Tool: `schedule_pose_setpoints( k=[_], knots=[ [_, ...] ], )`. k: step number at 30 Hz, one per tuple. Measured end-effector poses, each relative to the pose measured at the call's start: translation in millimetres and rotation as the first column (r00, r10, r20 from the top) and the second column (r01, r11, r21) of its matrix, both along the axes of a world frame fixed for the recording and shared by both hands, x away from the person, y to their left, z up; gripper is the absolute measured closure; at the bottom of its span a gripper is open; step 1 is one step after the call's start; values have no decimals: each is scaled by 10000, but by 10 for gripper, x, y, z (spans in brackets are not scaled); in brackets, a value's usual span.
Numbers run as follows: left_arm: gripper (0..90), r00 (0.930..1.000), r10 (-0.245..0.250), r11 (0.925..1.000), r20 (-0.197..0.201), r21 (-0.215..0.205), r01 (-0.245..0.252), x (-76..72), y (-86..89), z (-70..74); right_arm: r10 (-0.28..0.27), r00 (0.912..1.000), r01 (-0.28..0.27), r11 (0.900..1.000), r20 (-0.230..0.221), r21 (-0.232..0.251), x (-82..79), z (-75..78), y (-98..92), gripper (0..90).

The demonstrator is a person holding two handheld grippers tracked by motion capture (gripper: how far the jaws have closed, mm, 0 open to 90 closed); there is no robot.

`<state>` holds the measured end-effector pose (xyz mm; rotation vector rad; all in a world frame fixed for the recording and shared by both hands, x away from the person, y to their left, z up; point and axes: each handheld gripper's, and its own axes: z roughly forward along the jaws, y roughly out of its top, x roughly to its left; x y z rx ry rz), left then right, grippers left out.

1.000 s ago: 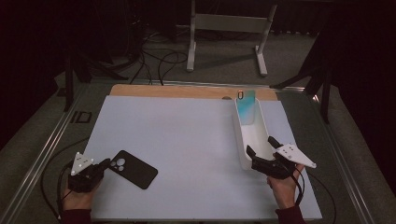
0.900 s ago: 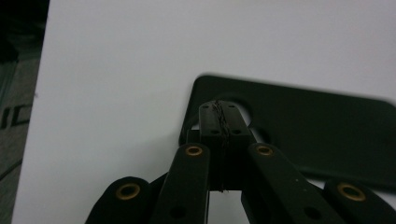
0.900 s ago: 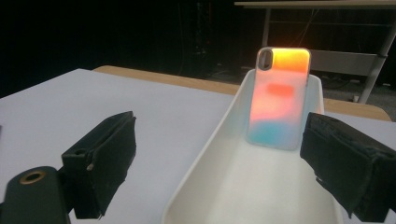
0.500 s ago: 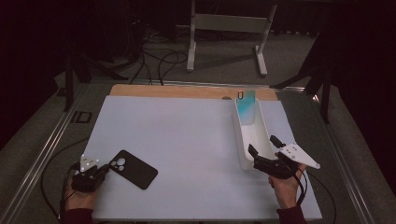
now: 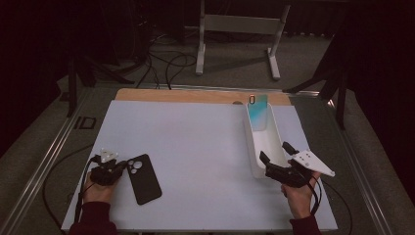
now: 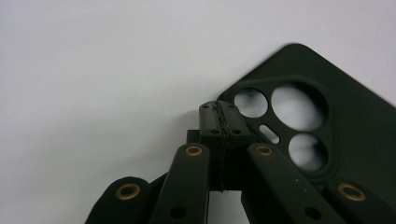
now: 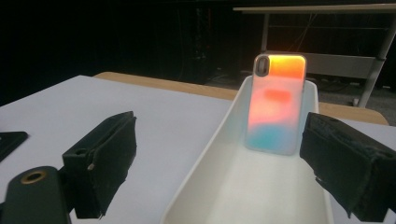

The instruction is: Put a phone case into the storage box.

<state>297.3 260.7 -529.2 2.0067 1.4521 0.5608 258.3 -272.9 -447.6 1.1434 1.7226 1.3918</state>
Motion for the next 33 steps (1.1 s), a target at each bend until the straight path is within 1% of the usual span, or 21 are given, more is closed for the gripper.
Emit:
schedule_pose_setpoints(
  k=[2, 3, 5, 6, 8, 9, 13, 14, 19, 21, 23, 27, 28, 30, 31, 32, 33],
  knots=[
    [900, 9998, -201, 9998, -42, -79, 200, 81, -72, 0, 0, 10000, 0, 10000, 5, -3, 0, 1, 0, 106],
    [900, 9996, -262, 9997, -40, -16, 262, 118, -111, -2, 5, 10000, -5, 10000, 8, -11, -1, 1, 2, 106],
    [900, 9987, -487, 9988, -133, -70, 486, 189, -185, 5, 15, 10000, -15, 10000, -6, -31, -3, 2, 6, 106],
    [900, 9982, -580, 9983, -121, 14, 580, 219, -228, 4, 6, 10000, -6, 10000, -5, -34, -4, 2, 8, 106],
    [900, 9968, -773, 9970, -193, -52, 772, 284, -306, 9, 31, 10000, -31, 10000, -13, -47, -4, 1, 9, 106],
    [900, 9961, -854, 9963, -216, 3, 855, 313, -346, 11, 35, 10000, -35, 10000, -10, -59, -3, 0, 10, 106],
    [900, 9909, -1323, 9912, -259, 53, 1324, 405, -528, 17, 52, 10000, -52, 9999, -20, -96, 1, -7, 14, 106],
    [900, 9877, -1540, 9880, -276, 54, 1542, 427, -600, 19, 50, 10000, -50, 9999, -18, -114, 2, -9, 15, 106],
    [900, 9760, -2166, 9762, -235, 11, 2167, 453, -838, 16, 84, 9999, -85, 9998, -61, -165, 5, -20, 28, 107],
    [900, 9723, -2327, 9725, -216, 16, 2328, 453, -908, 14, 91, 9999, -92, 9998, -78, -181, 6, -22, 33, 107],
    [900, 9709, -2388, 9711, -206, -36, 2388, 460, -940, 13, 86, 9999, -88, 9998, -95, -199, 5, -23, 38, 107],
    [898, 9718, -2357, 9718, -71, -38, 2357, 462, -942, 29, 149, 9998, -152, 9996, -139, -228, 3, -15, 30, 120],
    [896, 9724, -2317, 9724, 273, -206, 2323, 439, -910, 91, 150, 9997, -154, 9997, -169, -210, 1, -11, 25, 122],
    [893, 9719, -2214, 9733, 802, -430, 2253, 403, -852, 191, 147, 9998, -150, 9998, -154, -160, 4, -10, 12, 125],
    [882, 9710, -2138, 9732, 1068, -623, 2212, 384, -810, 248, 150, 9997, -152, 9998, -169, -110, 7, -12, 5, 125],
    [864, 9679, -2101, 9710, 1380, -857, 2230, 356, -766, 309, 170, 9997, -172, 9998, -179, -94, 10, -14, -1, 126],
    [828, 9624, -2105, 9679, 1718, -1017, 2299, 322, -719, 371, 195, 9996, -196, 9998, -200, -78, 12, -17, -4, 126]
  ],
)
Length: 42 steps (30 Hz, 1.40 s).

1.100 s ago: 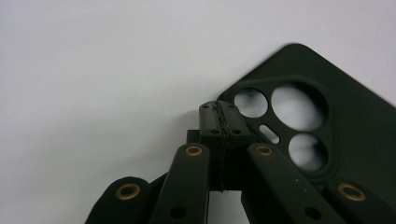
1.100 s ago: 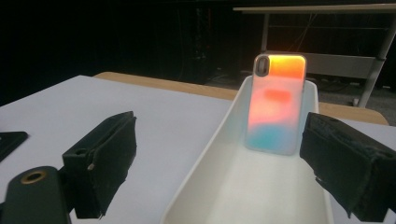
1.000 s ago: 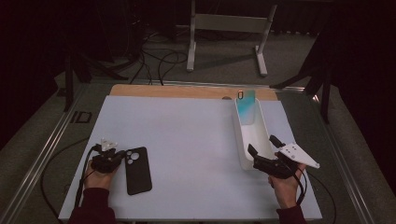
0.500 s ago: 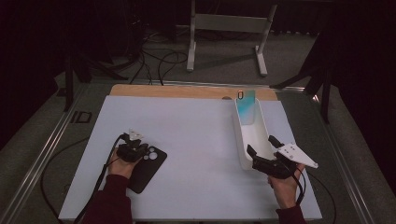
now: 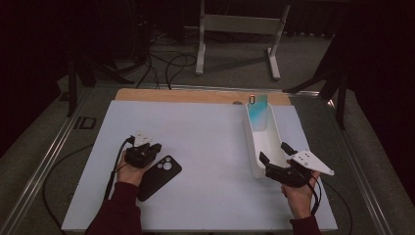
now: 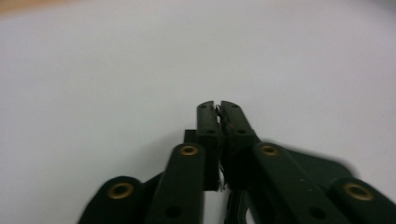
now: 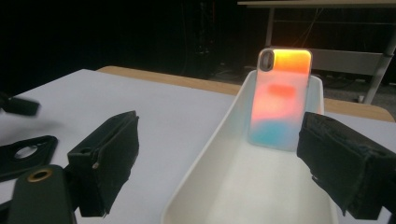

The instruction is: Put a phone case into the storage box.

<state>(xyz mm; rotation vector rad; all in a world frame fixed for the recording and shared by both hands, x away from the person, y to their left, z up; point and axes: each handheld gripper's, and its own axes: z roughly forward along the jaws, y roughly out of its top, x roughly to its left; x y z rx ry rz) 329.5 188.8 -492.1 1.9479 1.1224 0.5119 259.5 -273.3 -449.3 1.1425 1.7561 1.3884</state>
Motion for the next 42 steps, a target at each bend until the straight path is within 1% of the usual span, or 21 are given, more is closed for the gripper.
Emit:
schedule_pose_setpoints(
  k=[1, 3, 4, 7, 8, 9, 10, 12, 14, 16, 18, 19, 21, 23, 25, 28, 31, 36, 40, 41, 42],
  knots=[
    [794, 9995, -8, 9996, 326, -283, 17, -44, 53, 71, 13, 10000, -13, 10000, -14, -28, 2, -3, -2, 129],
    [729, 9969, -38, 9981, 788, -613, 87, -119, 126, 159, 95, 10000, -95, 9999, 4, -59, 5, -8, -2, 131],
    [673, 9944, -33, 9972, 1060, -735, 112, -169, 165, 201, 128, 9999, -128, 9999, 10, -58, 6, -11, 1, 130],
    [519, 9841, 92, 9963, 1773, -860, 61, -323, 259, 284, 231, 9997, -230, 9997, 78, -69, 11, -19, 9, 130],
    [426, 9781, 218, 9968, 2072, -804, -51, -387, 294, 292, 281, 9995, -280, 9996, 108, -80, 15, -22, 7, 130],
    [328, 9744, 308, 9965, 2229, -821, -127, -425, 318, 289, 325, 9994, -324, 9994, 138, -80, 15, -26, 6, 130],
    [284, 9717, 370, 9960, 2333, -881, -167, -468, 352, 279, 349, 9993, -347, 9994, 152, -96, 15, -29, 4, 130],
    [200, 9713, 465, 9951, 2333, -956, -247, -544, 416, 249, 415, 9990, -415, 9991, 193, -38, 14, -38, -2, 130],
    [156, 9717, 461, 9952, 2317, -945, -247, -584, 445, 232, 421, 9989, -420, 9991, 196, -20, 15, -41, -4, 130],
    [140, 9742, 418, 9953, 2218, -948, -211, -685, 512, 207, 478, 9985, -479, 9989, 248, 20, 11, -46, -10, 131],
    [74, 9781, 142, 9958, 2079, -916, 50, -760, 561, 208, 494, 9984, -497, 9987, 277, 94, 2, -41, -15, 133],
    [34, 9781, 59, 9960, 2080, -887, 129, -786, 572, 208, 493, 9983, -497, 9987, 310, 133, -3, -37, -18, 132],
    [0, 9786, -97, 9963, 2057, -812, 269, -841, 598, 203, 558, 9979, -563, 9983, 326, 142, -10, -32, -19, 131],
    [0, 9808, -50, 9974, 1949, -692, 188, -872, 619, 191, 668, 9975, -670, 9977, 249, 40, -15, -30, -12, 124],
    [0, 9840, -44, 9983, 1782, -567, 148, -884, 637, 177, 633, 9977, -635, 9979, 252, 79, -25, -30, -9, 111],
    [0, 9849, -78, 9988, 1730, -456, 159, -885, 643, 168, 527, 9984, -530, 9985, 220, 113, -28, -29, -16, 102],
    [0, 9876, -261, 9990, 1545, -314, 313, -873, 621, 172, 535, 9984, -537, 9985, 163, 139, -27, -34, -21, 100],
    [0, 9933, -575, 9983, 1004, 42, 574, -832, 561, 144, 625, 9980, -626, 9980, 90, 97, -25, -44, -8, 100],
    [0, 9938, -639, 9979, 905, 108, 632, -826, 552, 135, 655, 9978, -656, 9978, 78, 107, -27, -42, -3, 100],
    [0, 9960, -715, 9970, 542, 351, 697, -792, 519, 103, 655, 9978, -656, 9978, 78, 107, -27, -42, -3, 100],
    [0, 9967, -724, 9964, 367, 470, 707, -770, 505, 87, 702, 9975, -703, 9975, 20, 123, -22, -43, -2, 100]
  ],
)
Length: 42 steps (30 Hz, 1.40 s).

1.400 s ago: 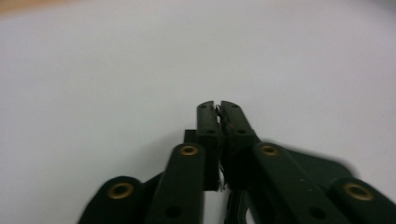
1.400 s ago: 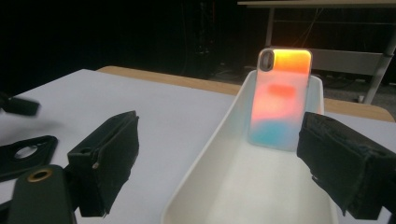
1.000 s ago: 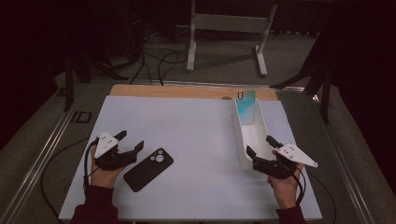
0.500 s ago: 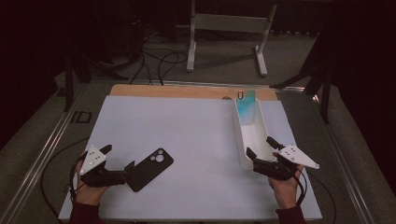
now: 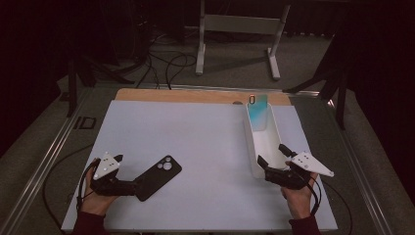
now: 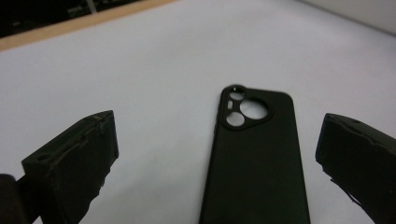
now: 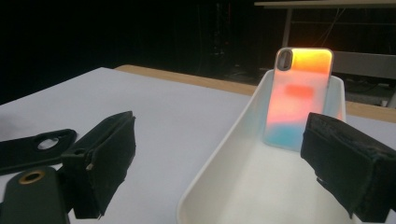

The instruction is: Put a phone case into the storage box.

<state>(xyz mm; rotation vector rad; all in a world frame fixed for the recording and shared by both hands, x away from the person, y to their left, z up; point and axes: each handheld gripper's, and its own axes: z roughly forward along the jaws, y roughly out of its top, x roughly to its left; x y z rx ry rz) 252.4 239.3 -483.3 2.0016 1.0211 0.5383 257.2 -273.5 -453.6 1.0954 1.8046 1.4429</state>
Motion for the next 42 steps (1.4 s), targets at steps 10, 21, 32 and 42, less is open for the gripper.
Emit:
schedule_pose_setpoints(
  k=[10, 21, 32, 42],
  knots=[
    [0, 9907, -403, 9936, -1301, 992, 535, 166, -209, -163, 59, 9999, -59, 10000, -113, -10, 6, -7, 9, 100],
    [0, 9693, -769, 9803, -2337, 1596, 1162, 292, -369, -362, 97, 9999, -97, 10000, -94, 0, 3, -7, 31, 100],
    [5, 9440, -1202, 9649, -3072, 1873, 1839, 276, -468, -431, 18, 10000, -18, 10000, -27, 37, -2, 18, 1, 100],
    [101, 9375, -1032, 9639, -3325, 1990, 1767, 222, -465, -389, -85, 9999, 84, 9999, 53, 113, -9, 40, -39, 101]
  ],
)
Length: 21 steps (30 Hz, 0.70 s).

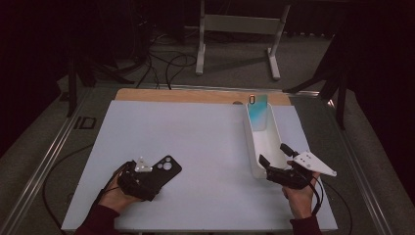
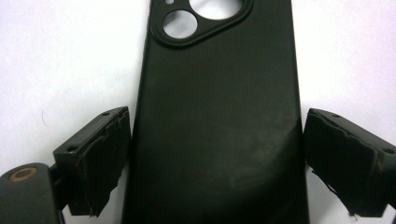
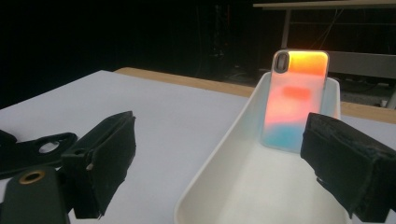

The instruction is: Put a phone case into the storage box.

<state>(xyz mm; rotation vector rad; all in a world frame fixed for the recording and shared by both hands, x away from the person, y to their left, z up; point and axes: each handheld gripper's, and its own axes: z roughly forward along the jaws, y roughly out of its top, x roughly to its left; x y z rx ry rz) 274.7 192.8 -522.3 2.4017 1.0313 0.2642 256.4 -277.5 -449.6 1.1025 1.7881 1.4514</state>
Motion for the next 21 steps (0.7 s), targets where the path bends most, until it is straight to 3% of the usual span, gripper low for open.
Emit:
schedule_pose_setpoints(
  k=[11, 15, 21],
  knots=[
    [144, 9999, -157, 9999, -1, 3, 157, 14, 11, 19, 164, 9998, -165, 9998, -132, -127, 13, 7, 71, 108],
    [149, 9994, 181, 9998, 300, 6, -181, 37, 13, 40, 269, 9993, -272, 9996, -277, -104, 37, 25, 75, 110],
    [150, 9946, 654, 9974, 810, -366, -626, 68, 61, 141, 145, 9987, -151, 9998, -488, -107, 62, 54, 64, 110]
  ],
)
